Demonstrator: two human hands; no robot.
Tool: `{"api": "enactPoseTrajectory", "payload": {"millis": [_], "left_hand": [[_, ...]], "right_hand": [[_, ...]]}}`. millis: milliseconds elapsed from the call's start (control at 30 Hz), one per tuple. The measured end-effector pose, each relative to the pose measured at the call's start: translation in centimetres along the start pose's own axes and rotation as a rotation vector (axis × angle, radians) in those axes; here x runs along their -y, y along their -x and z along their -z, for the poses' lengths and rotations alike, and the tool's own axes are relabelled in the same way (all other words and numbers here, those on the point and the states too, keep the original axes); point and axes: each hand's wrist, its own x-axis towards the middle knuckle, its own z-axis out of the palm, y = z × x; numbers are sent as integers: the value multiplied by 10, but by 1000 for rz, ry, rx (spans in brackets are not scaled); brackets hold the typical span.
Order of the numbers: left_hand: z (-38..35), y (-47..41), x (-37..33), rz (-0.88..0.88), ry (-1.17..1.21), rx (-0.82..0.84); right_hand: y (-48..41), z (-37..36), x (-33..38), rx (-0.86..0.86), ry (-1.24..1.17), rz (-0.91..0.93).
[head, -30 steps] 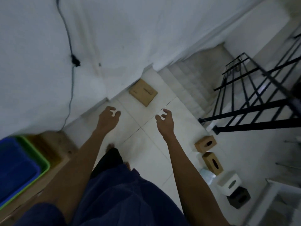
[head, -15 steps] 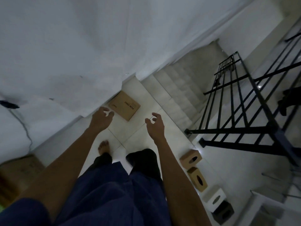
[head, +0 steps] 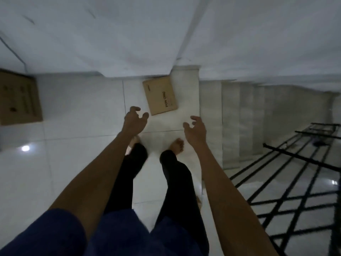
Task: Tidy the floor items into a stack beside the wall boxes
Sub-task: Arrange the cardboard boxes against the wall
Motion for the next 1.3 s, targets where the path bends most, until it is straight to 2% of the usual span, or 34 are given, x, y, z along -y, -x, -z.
{"api": "enactPoseTrajectory", "payload": {"millis": [133, 300, 433, 533, 667, 767, 900, 1133, 1300], "left_hand": [[-75, -93, 42, 43, 72, -81], [-182, -243, 121, 73, 155, -165], [-254, -342, 174, 96, 225, -238], [-289, -387, 192, 70, 248, -313], [-306, -403, 191, 29, 294, -391], [-296, -375, 180, 104, 277, -434], [-247, -277, 155, 106, 243, -470], [-99, -22, 91, 103, 319, -493], [15, 170, 44, 77, 482, -600]], "right_hand": [[-117, -54, -40, 61, 98, 84], [-282, -162, -112, 118, 276, 140], [-397, -232, -167, 14, 372, 142], [-454, -257, -195, -65, 310, 138], [-473, -268, -210, -85, 272, 268], [-442, -258, -209, -27, 208, 281], [-346, -220, -183, 9, 153, 288], [-92, -107, -74, -74, 106, 329], [92, -24, 23, -51, 20, 403]]}}
